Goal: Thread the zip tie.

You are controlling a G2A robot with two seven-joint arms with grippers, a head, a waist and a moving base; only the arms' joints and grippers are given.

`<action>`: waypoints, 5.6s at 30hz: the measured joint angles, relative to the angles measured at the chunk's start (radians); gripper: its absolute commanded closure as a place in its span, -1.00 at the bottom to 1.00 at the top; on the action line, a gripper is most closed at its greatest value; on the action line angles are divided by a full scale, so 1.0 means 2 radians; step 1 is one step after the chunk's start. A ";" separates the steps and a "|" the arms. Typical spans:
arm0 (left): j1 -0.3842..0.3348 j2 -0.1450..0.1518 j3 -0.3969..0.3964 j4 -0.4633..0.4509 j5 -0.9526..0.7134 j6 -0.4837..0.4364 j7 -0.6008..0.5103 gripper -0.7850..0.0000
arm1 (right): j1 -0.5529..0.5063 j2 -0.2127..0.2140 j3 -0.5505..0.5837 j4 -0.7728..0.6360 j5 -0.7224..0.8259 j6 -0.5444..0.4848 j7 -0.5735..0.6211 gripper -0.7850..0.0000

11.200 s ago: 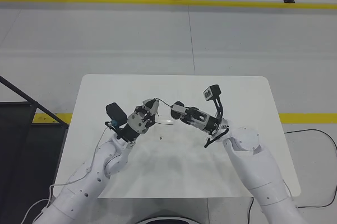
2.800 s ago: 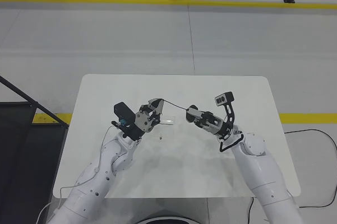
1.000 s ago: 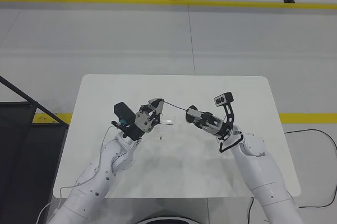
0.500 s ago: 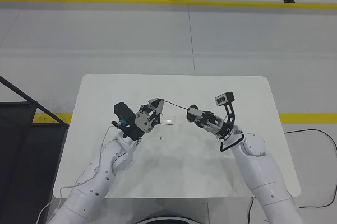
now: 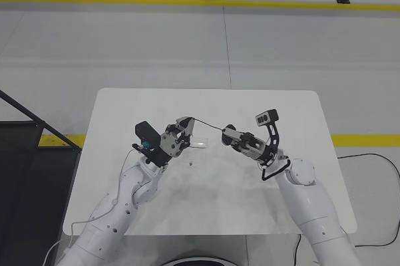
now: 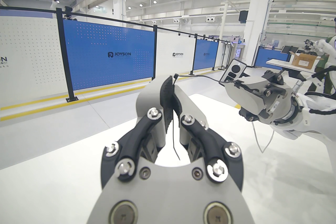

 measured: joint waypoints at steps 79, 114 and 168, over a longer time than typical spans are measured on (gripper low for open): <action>0.009 -0.008 -0.001 -0.006 0.033 -0.013 -0.020 1.00 | 0.007 -0.008 -0.013 -0.038 0.019 -0.020 -0.008 1.00; 0.022 -0.013 -0.024 -0.024 0.013 -0.013 0.001 1.00 | 0.033 -0.009 -0.037 -0.002 -0.096 0.043 -0.057 1.00; 0.022 -0.021 -0.022 -0.013 0.040 -0.019 0.000 1.00 | 0.023 -0.015 -0.030 -0.007 -0.005 -0.013 -0.007 1.00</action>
